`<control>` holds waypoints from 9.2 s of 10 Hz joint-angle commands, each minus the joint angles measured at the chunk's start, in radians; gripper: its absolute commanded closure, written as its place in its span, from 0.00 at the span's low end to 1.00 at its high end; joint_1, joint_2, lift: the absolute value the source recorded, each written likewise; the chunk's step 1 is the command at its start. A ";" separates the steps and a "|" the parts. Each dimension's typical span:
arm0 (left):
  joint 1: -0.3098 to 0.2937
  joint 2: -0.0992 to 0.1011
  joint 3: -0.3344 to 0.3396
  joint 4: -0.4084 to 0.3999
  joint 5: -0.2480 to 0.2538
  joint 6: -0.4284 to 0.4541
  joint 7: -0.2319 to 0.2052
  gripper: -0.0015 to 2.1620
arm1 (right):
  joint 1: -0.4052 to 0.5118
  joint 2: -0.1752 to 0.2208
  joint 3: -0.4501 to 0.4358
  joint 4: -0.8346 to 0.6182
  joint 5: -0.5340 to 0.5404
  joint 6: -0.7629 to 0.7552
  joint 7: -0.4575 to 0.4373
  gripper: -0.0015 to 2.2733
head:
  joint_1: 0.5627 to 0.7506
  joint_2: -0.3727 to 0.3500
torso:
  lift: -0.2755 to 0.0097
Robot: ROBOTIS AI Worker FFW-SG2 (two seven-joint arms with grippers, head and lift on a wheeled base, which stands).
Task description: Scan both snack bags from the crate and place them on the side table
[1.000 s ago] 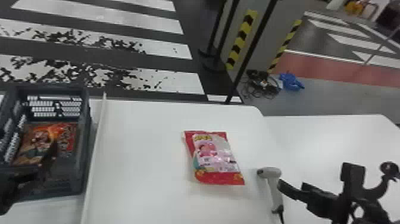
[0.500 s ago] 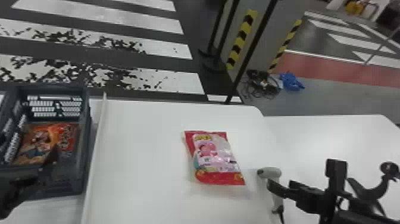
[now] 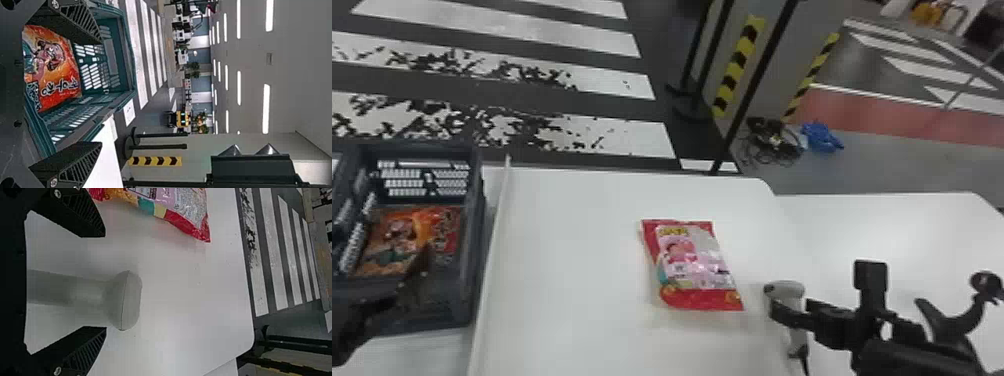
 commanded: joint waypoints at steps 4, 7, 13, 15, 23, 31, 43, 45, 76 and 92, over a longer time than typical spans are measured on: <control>-0.014 0.002 0.000 0.023 0.006 0.000 0.000 0.04 | -0.030 0.001 0.006 0.057 0.066 0.000 -0.002 0.30 | 0.70 0.03 | 0.62; -0.016 0.002 -0.002 0.026 0.006 -0.004 0.000 0.04 | -0.038 0.001 -0.014 0.057 0.086 0.000 -0.009 0.85 | 0.70 0.03 | 0.62; -0.016 0.003 -0.009 0.025 0.006 -0.016 0.000 0.04 | 0.005 0.001 -0.038 -0.170 0.063 0.070 0.031 0.95 | 0.70 0.03 | 0.62; -0.019 0.002 -0.011 0.026 0.007 -0.022 0.000 0.04 | 0.062 0.001 0.049 -0.337 0.056 0.245 0.035 0.95 | 0.70 0.03 | 0.62; -0.019 0.008 -0.017 0.035 0.015 -0.037 0.000 0.04 | 0.161 0.001 0.439 -0.557 0.085 0.613 -0.009 0.95 | 0.70 0.19 | 0.62; -0.010 0.025 -0.011 0.035 0.027 -0.050 0.000 0.04 | 0.114 0.001 0.655 -0.540 0.137 0.669 -0.071 0.95 | 0.70 0.38 | 0.62; 0.003 0.026 0.003 0.042 0.033 -0.074 -0.002 0.04 | 0.043 0.001 0.641 -0.413 0.155 0.632 -0.087 0.95 | 0.70 0.40 | 0.62; -0.001 0.025 0.000 0.045 0.033 -0.074 -0.002 0.04 | 0.043 0.001 0.632 -0.420 0.155 0.635 -0.090 0.95 | 0.70 0.39 | 0.62; -0.010 0.040 -0.020 0.092 0.041 -0.096 0.003 0.04 | -0.148 0.001 -0.040 0.120 0.010 0.073 -0.232 0.91 | 0.70 0.03 | 0.62; -0.013 0.037 -0.020 0.097 0.041 -0.111 0.005 0.04 | -0.101 0.001 -0.051 -0.107 0.008 0.138 -0.296 0.06 | 0.70 0.03 | 0.62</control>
